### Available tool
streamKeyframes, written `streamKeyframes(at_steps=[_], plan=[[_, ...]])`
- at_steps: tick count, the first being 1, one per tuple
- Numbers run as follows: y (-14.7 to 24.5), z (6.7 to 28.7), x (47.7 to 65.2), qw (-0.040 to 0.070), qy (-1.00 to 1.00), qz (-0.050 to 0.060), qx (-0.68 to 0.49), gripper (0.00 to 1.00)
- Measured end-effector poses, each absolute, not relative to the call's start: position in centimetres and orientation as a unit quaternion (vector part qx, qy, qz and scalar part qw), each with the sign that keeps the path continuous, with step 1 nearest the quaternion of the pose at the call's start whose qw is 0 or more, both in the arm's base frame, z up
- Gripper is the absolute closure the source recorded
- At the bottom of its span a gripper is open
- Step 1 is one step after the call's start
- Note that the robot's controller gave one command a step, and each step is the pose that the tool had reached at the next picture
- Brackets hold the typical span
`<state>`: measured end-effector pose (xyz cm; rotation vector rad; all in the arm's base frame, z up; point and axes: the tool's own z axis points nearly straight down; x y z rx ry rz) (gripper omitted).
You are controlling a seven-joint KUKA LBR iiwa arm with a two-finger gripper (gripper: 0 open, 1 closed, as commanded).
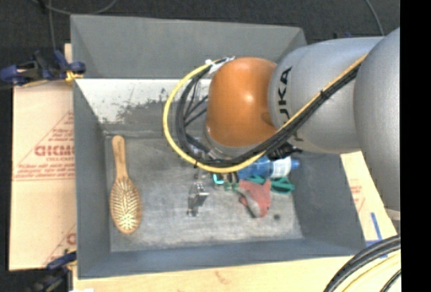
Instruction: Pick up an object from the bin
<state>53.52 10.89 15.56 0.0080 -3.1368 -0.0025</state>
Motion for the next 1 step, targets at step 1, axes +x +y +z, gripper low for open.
streamKeyframes(at_steps=[1], plan=[[10.86,15.92,53.71,-0.001,-1.0,-0.001,0.001,0.0]])
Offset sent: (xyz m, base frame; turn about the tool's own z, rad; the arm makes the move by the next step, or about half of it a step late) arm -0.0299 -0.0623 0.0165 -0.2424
